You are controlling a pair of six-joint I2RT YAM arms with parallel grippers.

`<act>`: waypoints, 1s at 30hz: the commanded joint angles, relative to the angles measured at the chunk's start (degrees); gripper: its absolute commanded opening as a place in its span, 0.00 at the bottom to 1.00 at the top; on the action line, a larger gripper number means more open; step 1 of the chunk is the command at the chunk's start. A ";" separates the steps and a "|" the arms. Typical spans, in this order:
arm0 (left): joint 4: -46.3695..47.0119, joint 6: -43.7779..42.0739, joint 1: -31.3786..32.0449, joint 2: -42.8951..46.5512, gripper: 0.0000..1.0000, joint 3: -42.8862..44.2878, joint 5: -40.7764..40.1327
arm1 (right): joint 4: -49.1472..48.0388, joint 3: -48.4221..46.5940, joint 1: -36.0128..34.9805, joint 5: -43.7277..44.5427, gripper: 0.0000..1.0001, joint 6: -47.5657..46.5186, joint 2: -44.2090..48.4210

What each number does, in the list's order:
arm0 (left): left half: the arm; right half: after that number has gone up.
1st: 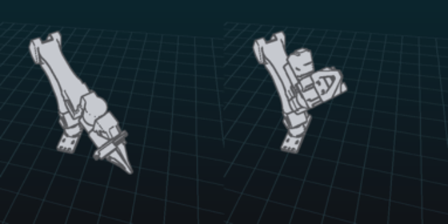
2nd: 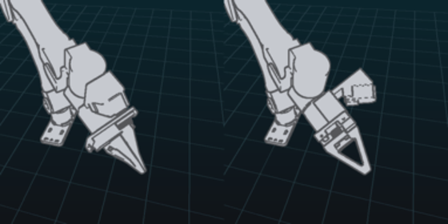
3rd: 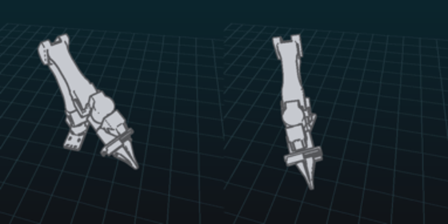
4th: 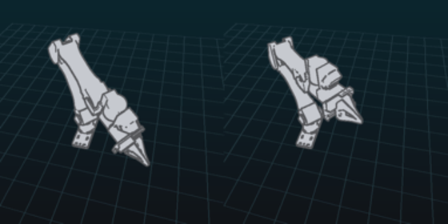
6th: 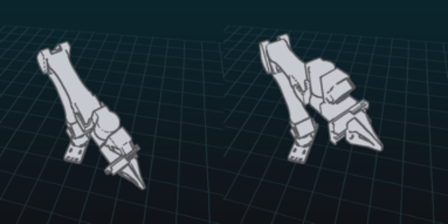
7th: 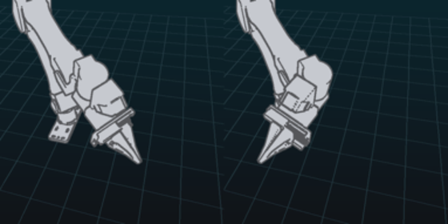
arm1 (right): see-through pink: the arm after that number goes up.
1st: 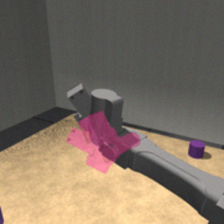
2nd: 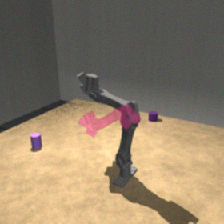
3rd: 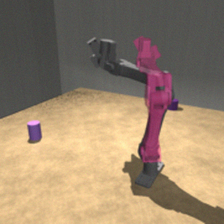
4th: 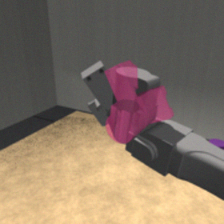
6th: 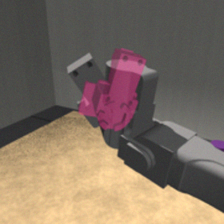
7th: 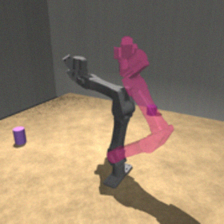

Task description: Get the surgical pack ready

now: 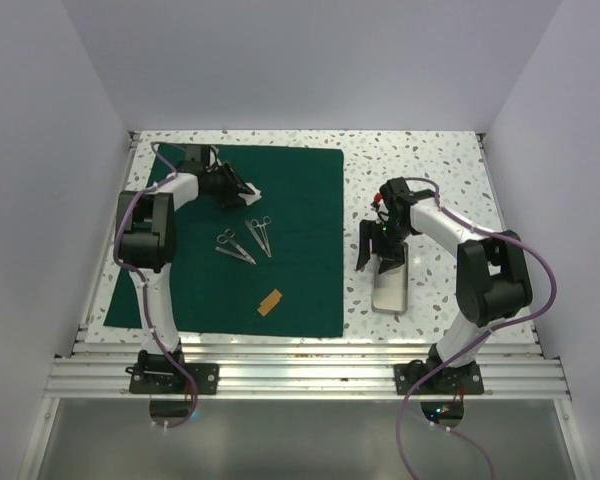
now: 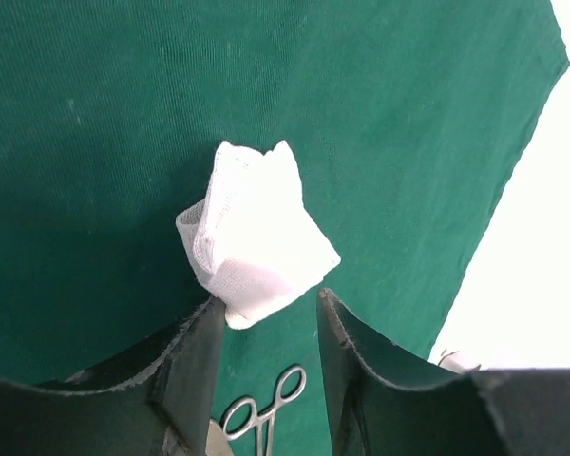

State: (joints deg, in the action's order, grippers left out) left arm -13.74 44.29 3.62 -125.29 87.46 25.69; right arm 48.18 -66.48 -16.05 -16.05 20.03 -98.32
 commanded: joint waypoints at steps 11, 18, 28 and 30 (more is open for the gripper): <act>1.17 1.76 -0.19 -3.20 0.42 3.59 -0.91 | -0.46 -1.46 0.15 -0.73 0.65 -0.78 -0.38; -2.26 0.71 -0.19 -4.26 0.27 5.09 -1.96 | -0.46 -1.37 0.06 -0.56 0.65 -0.78 -0.03; -3.57 -2.19 -0.19 -1.62 0.00 5.88 -0.47 | -0.11 -2.60 0.06 -0.64 0.65 -0.78 -0.02; -4.54 -4.73 -0.01 0.74 0.00 5.53 0.84 | 0.07 -3.57 0.06 -1.08 0.65 -0.87 -0.38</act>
State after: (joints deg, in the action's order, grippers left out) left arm -15.59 43.64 3.62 -128.49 91.42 25.10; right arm 48.36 -66.85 -16.05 -16.05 20.01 -98.32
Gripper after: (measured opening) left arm 0.018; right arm 0.648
